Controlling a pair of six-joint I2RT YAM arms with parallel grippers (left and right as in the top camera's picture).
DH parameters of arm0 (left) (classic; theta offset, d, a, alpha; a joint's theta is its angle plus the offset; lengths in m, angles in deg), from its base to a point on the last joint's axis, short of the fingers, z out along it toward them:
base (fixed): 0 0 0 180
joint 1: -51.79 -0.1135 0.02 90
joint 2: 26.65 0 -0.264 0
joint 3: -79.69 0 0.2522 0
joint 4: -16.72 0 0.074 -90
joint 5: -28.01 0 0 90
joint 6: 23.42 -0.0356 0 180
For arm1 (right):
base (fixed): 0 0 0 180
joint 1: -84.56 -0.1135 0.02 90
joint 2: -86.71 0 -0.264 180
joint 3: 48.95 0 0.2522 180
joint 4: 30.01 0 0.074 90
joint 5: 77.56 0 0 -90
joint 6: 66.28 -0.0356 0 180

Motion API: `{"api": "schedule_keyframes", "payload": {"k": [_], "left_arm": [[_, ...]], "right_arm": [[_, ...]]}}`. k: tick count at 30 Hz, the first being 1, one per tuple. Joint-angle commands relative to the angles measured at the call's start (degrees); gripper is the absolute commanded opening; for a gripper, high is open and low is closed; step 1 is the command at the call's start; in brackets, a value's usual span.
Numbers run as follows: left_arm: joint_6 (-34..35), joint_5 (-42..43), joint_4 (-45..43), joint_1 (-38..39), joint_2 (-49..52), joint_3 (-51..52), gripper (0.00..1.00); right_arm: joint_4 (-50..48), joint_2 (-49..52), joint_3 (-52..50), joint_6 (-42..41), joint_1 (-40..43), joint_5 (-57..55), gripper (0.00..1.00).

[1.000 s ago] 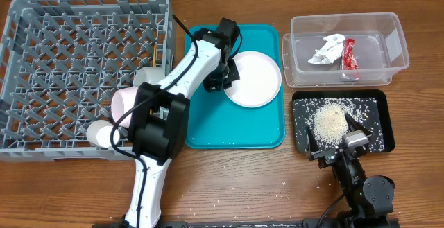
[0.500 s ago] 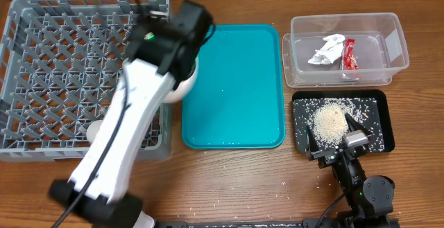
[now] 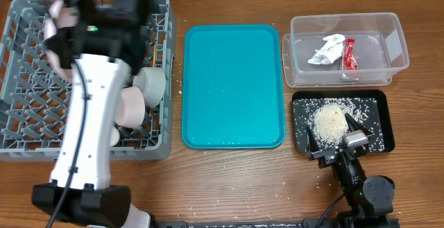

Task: Sort waste into correct bins and load items into the dishwasher
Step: 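Lift the large white plate with the left gripper and stand it in the rack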

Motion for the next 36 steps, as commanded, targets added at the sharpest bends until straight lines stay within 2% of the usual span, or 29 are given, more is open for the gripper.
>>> {"api": "schedule_keyframes", "payload": {"k": [1, 5, 9, 15, 17, 19, 20, 22, 25, 28, 35, 36], "left_arm": [[-0.72, 6.67, -3.17, -7.04, 0.20, 3.63, 0.04], [-4.61, 8.55, -9.75, -10.45, 0.20, 9.81, 0.04], [-12.87, 11.65, -19.67, -10.47, 0.20, 15.50, 0.04], [-19.76, 11.34, -30.80, -10.40, 0.37, 22.71, 0.04], [-22.05, 11.32, -33.29, -10.38, 0.61, 24.57, 0.12], [-22.49, 11.39, -34.01, -10.25, 0.85, 25.40, 0.25], [-22.47, 11.52, -33.73, -10.14, 0.90, 25.53, 0.28], [-22.43, 11.52, -33.70, -9.94, 0.87, 25.51, 0.41], [-22.05, 11.28, -32.39, -9.20, 0.09, 24.61, 0.46], [-18.80, 12.17, -29.51, -7.48, -2.93, 22.12, 0.48], [-15.21, 31.01, -16.39, -1.75, -15.08, 9.49, 0.63], [-14.93, 34.25, -13.86, -0.59, -17.35, 7.65, 0.77]], "right_arm": [[-0.31, -0.68, -0.61, 0.22, 0.04, 0.31, 1.00], [-0.31, -0.68, -0.61, 0.20, 0.04, 0.28, 1.00], [-0.31, -0.68, -0.61, 0.22, 0.04, 0.28, 1.00], [-0.31, -0.68, -0.61, 0.22, 0.04, 0.28, 1.00], [-0.31, -0.68, -0.61, 0.20, 0.04, 0.31, 1.00], [-0.31, -0.68, -0.61, 0.22, 0.04, 0.31, 1.00], [-0.31, -0.68, -0.61, 0.22, 0.04, 0.28, 1.00], [-0.31, -0.68, -0.61, 0.20, 0.04, 0.28, 1.00], [-0.31, -0.68, -0.61, 0.22, 0.04, 0.28, 1.00], [-0.31, -0.68, -0.61, 0.20, 0.04, 0.28, 1.00], [-0.31, -0.68, -0.61, 0.20, 0.04, 0.28, 1.00], [-0.31, -0.68, -0.61, 0.22, 0.04, 0.28, 1.00]]}}
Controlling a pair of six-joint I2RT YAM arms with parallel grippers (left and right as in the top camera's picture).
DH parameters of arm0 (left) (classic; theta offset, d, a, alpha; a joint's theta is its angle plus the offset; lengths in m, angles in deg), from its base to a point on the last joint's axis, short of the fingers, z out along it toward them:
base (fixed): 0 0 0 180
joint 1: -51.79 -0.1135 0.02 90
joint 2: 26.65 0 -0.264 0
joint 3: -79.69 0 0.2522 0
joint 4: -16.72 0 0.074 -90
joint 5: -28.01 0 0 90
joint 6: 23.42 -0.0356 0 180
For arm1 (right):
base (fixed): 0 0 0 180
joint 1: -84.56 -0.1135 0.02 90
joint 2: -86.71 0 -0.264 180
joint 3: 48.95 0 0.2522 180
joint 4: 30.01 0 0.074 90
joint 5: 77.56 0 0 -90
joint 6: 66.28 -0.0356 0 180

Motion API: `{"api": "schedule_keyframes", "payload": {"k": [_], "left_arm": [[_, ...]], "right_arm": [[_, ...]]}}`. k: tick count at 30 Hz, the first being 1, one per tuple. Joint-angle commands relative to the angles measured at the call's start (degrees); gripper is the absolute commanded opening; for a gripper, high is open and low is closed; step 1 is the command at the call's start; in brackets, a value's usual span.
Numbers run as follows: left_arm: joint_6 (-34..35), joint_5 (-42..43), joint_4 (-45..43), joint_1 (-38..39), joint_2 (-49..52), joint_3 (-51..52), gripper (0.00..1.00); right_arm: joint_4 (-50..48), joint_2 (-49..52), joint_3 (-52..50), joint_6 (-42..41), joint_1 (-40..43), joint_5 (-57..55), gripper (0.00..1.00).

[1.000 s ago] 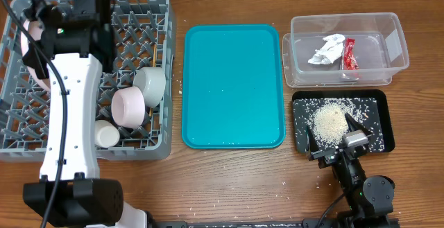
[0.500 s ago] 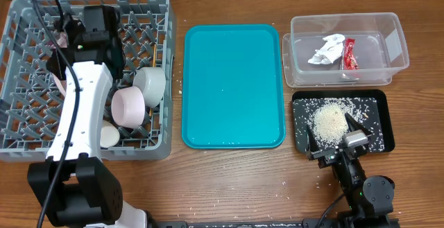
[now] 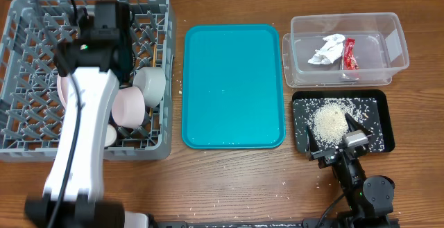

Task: Sort waste into correct bins and load items into the dishwasher

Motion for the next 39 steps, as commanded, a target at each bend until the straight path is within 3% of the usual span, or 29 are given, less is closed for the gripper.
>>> {"api": "schedule_keyframes", "payload": {"k": [1, 6, 11, 14, 19, 23, 27, 30, 34, 39], "left_arm": [[3.26, 13.60, 5.73, 3.39, -10.45, -7.91, 1.00], [3.26, 28.41, 13.11, 8.07, -20.57, -9.99, 1.00], [3.26, 50.21, 14.75, 8.98, -27.17, -9.97, 1.00], [3.26, 57.72, 14.91, 8.98, -29.88, -9.97, 1.00], [2.12, 53.20, 23.89, 8.98, -31.41, -9.99, 1.00], [2.12, 47.63, 22.40, 9.79, -31.98, -9.25, 1.00], [1.68, 39.85, 14.60, 9.66, -34.56, -5.62, 1.00], [1.42, 39.30, 4.61, 7.21, -40.06, 2.36, 1.00], [1.05, 41.35, -10.62, 4.09, -51.01, 17.97, 1.00], [1.05, 42.36, -21.53, 2.54, -64.92, 37.38, 1.00]], "right_arm": [[-0.33, -0.68, -0.61, 0.20, 0.04, 0.28, 1.00], [-0.33, -0.68, -0.61, 0.20, 0.04, 0.31, 1.00], [-0.33, -0.68, -0.61, 0.20, 0.04, 0.28, 1.00], [-0.33, -0.68, -0.61, 0.17, 0.04, 0.28, 1.00], [-0.33, -0.68, -0.61, 0.20, 0.04, 0.28, 0.99], [-0.33, -0.68, -0.61, 0.17, 0.04, 0.28, 1.00], [-0.33, -0.68, -0.61, 0.20, 0.04, 0.31, 1.00], [-0.33, -0.68, -0.61, 0.17, 0.04, 0.31, 1.00], [-0.33, -0.68, -0.61, 0.20, 0.04, 0.28, 1.00], [-0.33, -0.68, -0.61, 0.20, 0.04, 0.28, 0.99]]}}
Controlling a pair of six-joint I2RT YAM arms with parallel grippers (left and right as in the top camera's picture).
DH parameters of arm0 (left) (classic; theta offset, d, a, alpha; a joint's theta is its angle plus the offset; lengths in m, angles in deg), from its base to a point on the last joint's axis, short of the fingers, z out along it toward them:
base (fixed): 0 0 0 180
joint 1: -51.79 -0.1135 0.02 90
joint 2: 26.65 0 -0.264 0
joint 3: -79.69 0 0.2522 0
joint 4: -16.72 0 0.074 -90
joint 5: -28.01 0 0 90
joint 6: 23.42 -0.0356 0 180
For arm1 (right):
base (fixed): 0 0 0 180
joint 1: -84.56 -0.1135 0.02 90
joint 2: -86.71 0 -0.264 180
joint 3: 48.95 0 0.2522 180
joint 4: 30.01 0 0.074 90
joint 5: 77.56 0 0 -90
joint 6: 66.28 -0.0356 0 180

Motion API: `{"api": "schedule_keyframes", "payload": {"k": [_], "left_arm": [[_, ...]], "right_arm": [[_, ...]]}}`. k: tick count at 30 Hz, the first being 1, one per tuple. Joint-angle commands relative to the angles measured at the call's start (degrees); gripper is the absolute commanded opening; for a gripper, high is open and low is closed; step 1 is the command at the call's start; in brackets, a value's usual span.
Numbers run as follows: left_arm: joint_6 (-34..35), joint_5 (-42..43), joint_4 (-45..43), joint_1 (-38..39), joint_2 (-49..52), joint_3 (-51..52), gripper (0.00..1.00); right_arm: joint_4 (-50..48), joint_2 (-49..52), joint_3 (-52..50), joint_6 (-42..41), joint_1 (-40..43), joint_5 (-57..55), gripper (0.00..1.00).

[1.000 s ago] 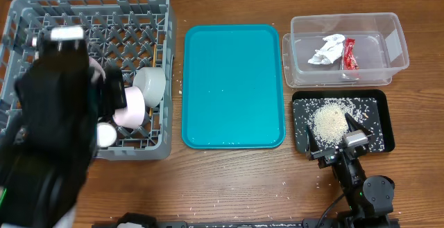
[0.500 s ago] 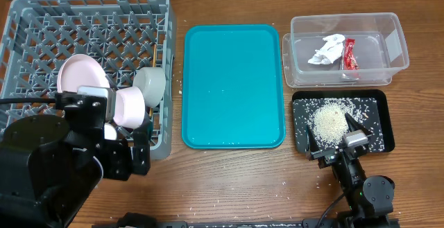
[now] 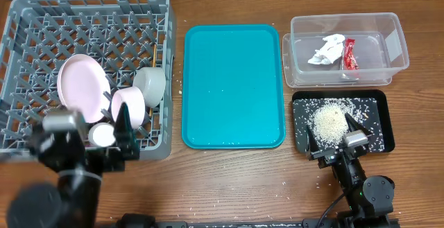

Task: Sort waste into correct bins and load items into the dishwasher

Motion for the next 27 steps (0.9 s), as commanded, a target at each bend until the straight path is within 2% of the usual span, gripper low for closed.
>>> {"api": "schedule_keyframes", "payload": {"k": [1, 7, 13, 18, 23, 27], "left_arm": [[-0.68, 0.52, -4.24, -0.72, -8.41, 12.15, 1.00], [-0.42, 2.36, -13.44, -0.72, -20.90, 30.47, 1.00], [-0.44, 2.40, -22.71, -1.68, -29.90, 44.09, 1.00], [-0.33, 2.51, -31.74, -1.90, -30.18, 52.92, 1.00], [2.62, 2.47, -41.24, -1.95, -30.18, 62.10, 1.00], [2.62, 2.45, -45.44, -2.10, -30.18, 66.58, 1.00]], "right_arm": [[-0.22, -0.68, -0.61, 0.22, 0.04, 0.31, 1.00], [-0.22, -0.68, -0.61, 0.22, 0.04, 0.28, 1.00], [-0.22, -0.68, -0.61, 0.22, 0.04, 0.31, 1.00], [-0.22, -0.68, -0.61, 0.22, 0.04, 0.28, 1.00], [-0.20, -0.68, -0.61, 0.22, 0.04, 0.28, 0.99], [-0.22, -0.68, -0.61, 0.20, 0.04, 0.28, 1.00]]}}
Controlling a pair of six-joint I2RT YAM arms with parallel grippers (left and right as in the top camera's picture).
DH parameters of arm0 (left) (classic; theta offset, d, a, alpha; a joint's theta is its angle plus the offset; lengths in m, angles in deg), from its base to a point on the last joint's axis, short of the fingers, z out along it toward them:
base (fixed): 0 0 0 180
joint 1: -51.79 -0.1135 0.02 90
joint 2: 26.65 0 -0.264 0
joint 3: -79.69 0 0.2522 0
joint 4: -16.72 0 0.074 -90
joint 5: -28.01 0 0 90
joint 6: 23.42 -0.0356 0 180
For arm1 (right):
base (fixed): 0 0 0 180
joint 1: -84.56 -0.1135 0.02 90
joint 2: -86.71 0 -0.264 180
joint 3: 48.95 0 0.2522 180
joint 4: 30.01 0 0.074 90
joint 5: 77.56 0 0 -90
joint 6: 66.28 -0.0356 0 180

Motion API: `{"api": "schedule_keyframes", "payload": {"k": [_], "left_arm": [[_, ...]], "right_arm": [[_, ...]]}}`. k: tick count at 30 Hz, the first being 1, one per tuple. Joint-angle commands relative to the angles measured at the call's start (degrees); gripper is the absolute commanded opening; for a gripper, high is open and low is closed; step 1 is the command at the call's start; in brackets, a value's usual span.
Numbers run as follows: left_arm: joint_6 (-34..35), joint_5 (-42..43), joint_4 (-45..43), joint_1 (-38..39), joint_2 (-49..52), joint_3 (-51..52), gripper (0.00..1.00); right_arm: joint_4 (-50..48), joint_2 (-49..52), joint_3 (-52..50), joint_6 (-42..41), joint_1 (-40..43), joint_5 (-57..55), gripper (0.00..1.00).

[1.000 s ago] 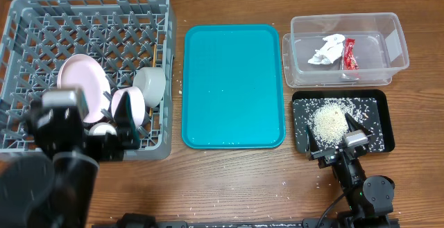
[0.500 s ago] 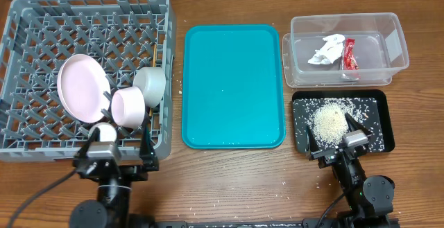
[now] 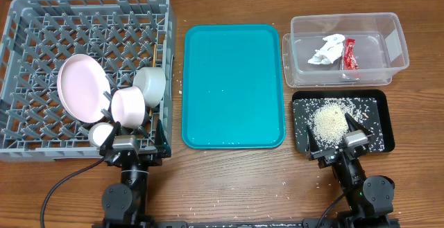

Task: Sort waste into correct bins and load items into the dishwasher

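A pink plate (image 3: 82,89) leans on edge in the grey dish rack (image 3: 41,27), beside a pink bowl (image 3: 128,105), a grey-green cup (image 3: 150,84) and a small white cup (image 3: 102,134). My left gripper (image 3: 139,136) is folded back at the table's front edge, just in front of the rack, open and holding nothing. My right gripper (image 3: 331,132) sits open at the near edge of the black tray (image 3: 378,103) of spilled rice (image 3: 329,120). Between them lies the teal tray (image 3: 234,86), with nothing on it but a few grains.
A clear plastic bin (image 3: 395,44) at the back right holds crumpled white paper (image 3: 327,50) and a red wrapper (image 3: 349,53). Loose rice grains are scattered on the wooden table around the black tray and the front edge.
My left arm was at the front left corner of the rack and is now further right, folded low at the front edge. The plate and the other dishes have not moved.
My left arm first reached over the far left of the rack with the pink plate in its gripper. Then it was lower, with the plate among the rack's prongs. Then the plate stood alone and the arm was back near the front, where it now rests.
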Motion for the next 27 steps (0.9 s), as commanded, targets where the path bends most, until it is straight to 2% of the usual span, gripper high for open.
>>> {"api": "schedule_keyframes", "payload": {"k": [1, 3, 27], "left_arm": [[1.22, 0.20, -0.39, -0.66, -0.72, 2.97, 1.00], [1.22, 0.07, 1.57, -0.70, -0.70, 2.93, 1.00], [1.20, 0.26, 1.55, -0.68, -0.66, 2.93, 1.00]], "right_arm": [[-0.35, -0.68, -0.61, 0.22, 0.04, 0.28, 1.00], [-0.35, -0.68, -0.61, 0.24, 0.04, 0.31, 1.00], [-0.35, -0.68, -0.61, 0.22, 0.04, 0.28, 1.00]]}}
